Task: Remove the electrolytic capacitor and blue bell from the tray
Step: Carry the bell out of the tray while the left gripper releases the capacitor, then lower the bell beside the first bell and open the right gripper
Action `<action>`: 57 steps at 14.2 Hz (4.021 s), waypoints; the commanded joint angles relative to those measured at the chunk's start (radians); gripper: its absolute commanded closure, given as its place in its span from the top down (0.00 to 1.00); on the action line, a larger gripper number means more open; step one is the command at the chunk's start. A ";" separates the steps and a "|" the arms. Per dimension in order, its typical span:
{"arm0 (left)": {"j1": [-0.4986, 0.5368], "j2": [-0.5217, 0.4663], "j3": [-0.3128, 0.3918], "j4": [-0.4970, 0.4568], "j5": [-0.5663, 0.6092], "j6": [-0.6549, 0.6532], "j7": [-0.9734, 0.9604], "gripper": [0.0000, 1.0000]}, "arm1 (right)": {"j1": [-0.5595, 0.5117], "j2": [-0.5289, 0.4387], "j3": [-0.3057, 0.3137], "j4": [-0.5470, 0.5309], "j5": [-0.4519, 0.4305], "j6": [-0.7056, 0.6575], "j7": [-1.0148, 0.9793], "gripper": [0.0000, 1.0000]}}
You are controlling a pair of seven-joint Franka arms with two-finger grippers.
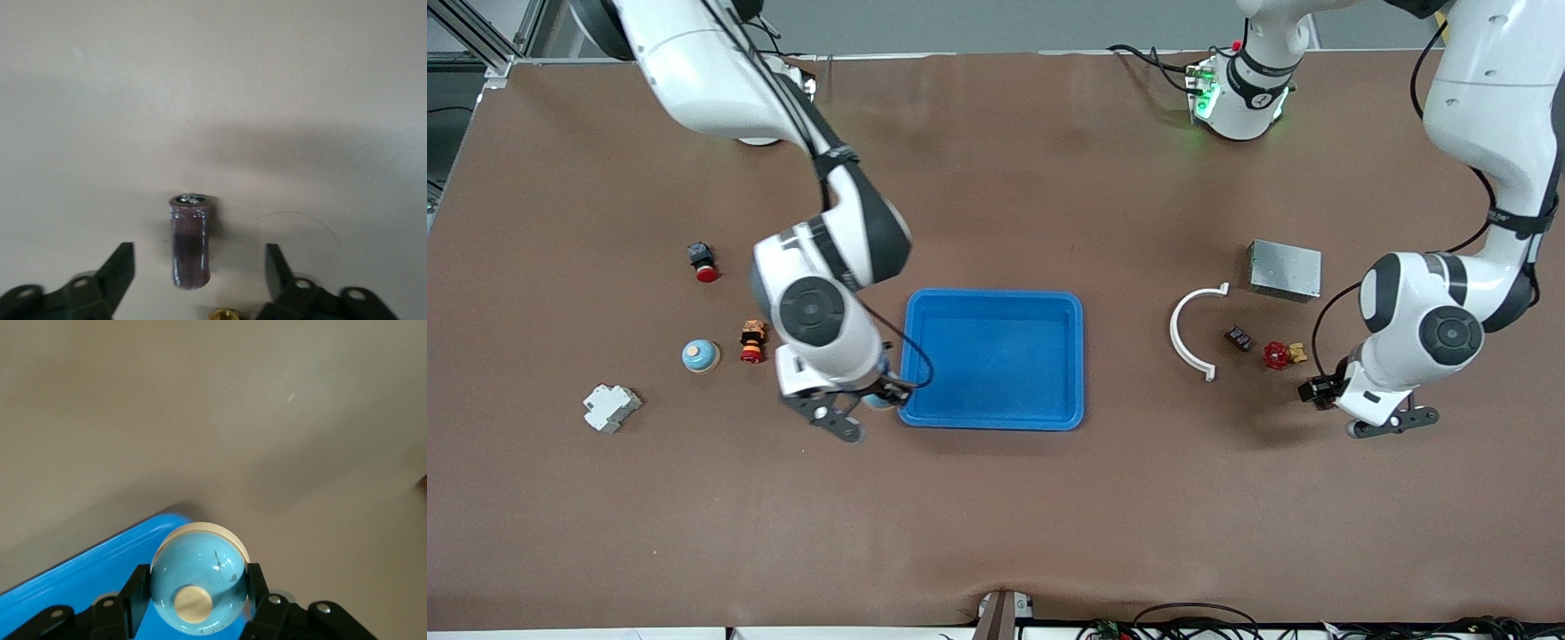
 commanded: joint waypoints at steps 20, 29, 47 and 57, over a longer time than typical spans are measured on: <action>0.015 -0.423 -0.089 0.398 -0.188 -0.778 0.267 1.00 | -0.512 -0.178 0.018 -0.527 0.135 0.385 -0.978 0.00; -0.134 -0.607 -0.004 0.257 -0.258 -0.895 0.240 1.00 | -0.551 -0.139 0.018 -0.581 0.140 0.520 -1.057 0.00; -0.242 -0.694 0.096 0.169 -0.258 -0.913 0.230 1.00 | -0.562 -0.054 0.016 -0.576 0.143 0.588 -1.043 1.00; -0.247 -0.692 0.095 0.171 -0.248 -0.913 0.227 1.00 | -0.536 -0.193 0.015 -0.568 0.141 0.421 -1.010 1.00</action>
